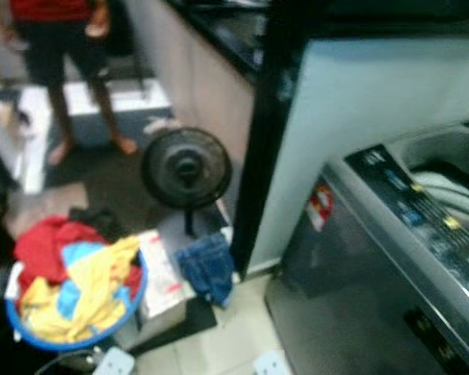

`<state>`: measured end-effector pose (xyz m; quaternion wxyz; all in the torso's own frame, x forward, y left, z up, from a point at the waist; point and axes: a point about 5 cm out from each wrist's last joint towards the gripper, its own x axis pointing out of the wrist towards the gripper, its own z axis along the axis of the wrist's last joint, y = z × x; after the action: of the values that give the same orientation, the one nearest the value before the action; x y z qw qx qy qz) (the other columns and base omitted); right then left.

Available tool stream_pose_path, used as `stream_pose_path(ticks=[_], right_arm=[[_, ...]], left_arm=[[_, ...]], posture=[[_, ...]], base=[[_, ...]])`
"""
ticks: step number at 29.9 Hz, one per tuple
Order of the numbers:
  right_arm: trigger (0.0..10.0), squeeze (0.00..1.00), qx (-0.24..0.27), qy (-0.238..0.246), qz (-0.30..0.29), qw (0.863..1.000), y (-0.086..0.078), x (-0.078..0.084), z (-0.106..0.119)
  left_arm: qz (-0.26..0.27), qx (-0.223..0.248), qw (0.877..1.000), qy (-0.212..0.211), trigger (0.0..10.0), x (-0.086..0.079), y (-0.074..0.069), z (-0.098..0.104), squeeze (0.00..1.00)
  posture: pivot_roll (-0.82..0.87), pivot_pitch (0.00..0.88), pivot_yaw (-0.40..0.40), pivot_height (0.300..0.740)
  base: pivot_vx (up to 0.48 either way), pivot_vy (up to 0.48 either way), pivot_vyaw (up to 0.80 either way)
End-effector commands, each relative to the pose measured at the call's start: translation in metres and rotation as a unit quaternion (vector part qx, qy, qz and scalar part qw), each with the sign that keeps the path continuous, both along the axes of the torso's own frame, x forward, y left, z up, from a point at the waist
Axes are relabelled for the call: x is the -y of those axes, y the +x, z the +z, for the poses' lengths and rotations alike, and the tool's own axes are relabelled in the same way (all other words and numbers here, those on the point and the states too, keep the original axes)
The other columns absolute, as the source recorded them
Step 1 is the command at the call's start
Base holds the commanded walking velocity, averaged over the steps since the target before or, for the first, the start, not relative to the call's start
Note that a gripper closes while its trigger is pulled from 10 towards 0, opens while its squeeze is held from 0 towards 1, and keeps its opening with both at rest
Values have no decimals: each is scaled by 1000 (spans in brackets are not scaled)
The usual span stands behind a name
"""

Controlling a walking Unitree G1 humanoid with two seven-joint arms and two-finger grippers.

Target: Clothes washing

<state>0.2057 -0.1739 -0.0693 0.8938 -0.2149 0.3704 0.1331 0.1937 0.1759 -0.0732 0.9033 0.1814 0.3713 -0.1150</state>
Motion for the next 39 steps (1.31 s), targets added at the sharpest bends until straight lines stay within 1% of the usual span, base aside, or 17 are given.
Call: stream_pose_path(ticks=[1, 13, 16, 17, 20, 21, 22, 24, 25, 26, 27, 29, 32, 33, 34, 36, 39], right_arm=[[10000, 0, -21, -1, -3, 1000, -13, 1, -7], [10000, 0, -18, -2, 0, 1000, -11, 1, -6], [10000, 0, -3, 8, 0, 1000, -4, -3, -2], [10000, 0, 12, 18, -3, 1000, 2, -5, 1], [10000, 0, 21, 24, -4, 999, 6, -7, 4], [10000, 0, 37, 34, -6, 999, 12, -10, 8], [10000, 0, 37, 34, -6, 999, 12, -10, 8], [10000, 0, 87, 65, -6, 994, 32, -19, 23], [10000, 0, 87, 65, -6, 994, 32, -19, 23], [10000, 0, 110, 80, -6, 991, 40, -23, 31], [10000, 0, 110, 80, -6, 991, 40, -23, 31], [10000, 0, 143, 103, -5, 984, 52, -30, 42], [10000, 0, 157, 119, -3, 980, 56, -34, 47], [10000, 0, 168, 130, -4, 977, 59, -38, 51], [10000, 0, 168, 130, -4, 977, 59, -38, 51], [10000, 0, 174, 148, -4, 974, 63, -45, 54], [10000, 0, 174, 154, -3, 973, 63, -46, 55]], left_arm=[[-2, -14, 1000, 1, 10000, 1, -8, -4, 0], [-3, -14, 1000, 3, 10000, 1, -8, -5, 0], [13, -5, 1000, 2, 10000, -1, -7, -3, 0], [27, 6, 1000, -3, 10000, -4, -2, -1, 0], [36, 13, 999, -7, 10000, -5, 1, 1, 0], [42, 28, 999, -9, 10000, -7, 7, 5, 0], [42, 28, 999, -9, 10000, -7, 7, 5, 0], [50, 85, 995, -25, 10000, -7, 27, 21, 0], [50, 85, 995, -25, 10000, -7, 27, 21, 0], [54, 112, 992, -32, 10000, -7, 36, 30, 0], [54, 112, 992, -32, 10000, -7, 36, 30, 0], [55, 151, 986, -41, 10000, -7, 46, 41, 0], [55, 165, 984, -44, 10000, -6, 48, 45, 0], [57, 176, 982, -44, 10000, -6, 51, 48, 0], [57, 176, 982, -44, 10000, -6, 51, 48, 0], [61, 186, 980, -46, 10000, -5, 55, 51, 0], [61, 189, 979, -47, 10000, -4, 56, 52, 0]], posture=[[68, 55, -40, 740], [70, 50, -41, 740], [71, 55, -42, 740], [69, 57, -41, 740], [70, 57, -41, 740], [71, 59, -41, 740], [71, 59, -41, 740], [69, 60, -38, 740], [69, 60, -38, 740], [71, 60, -38, 740], [71, 60, -38, 740], [74, 62, -37, 740], [74, 62, -37, 740], [77, 63, -39, 740], [77, 63, -39, 740], [78, 64, -39, 740], [78, 64, -39, 740]], base=[[0, 0, 769], [0, 0, 769], [0, 0, 769], [0, 0, 769], [0, 0, 769], [0, 0, 769], [0, 0, 769], [0, 0, 769], [0, 0, 769], [0, 0, 763], [0, 0, 763], [0, 0, 759], [0, 0, 760], [364, 315, 0], [364, 315, 0], [366, 311, 0], [368, 311, 0]])
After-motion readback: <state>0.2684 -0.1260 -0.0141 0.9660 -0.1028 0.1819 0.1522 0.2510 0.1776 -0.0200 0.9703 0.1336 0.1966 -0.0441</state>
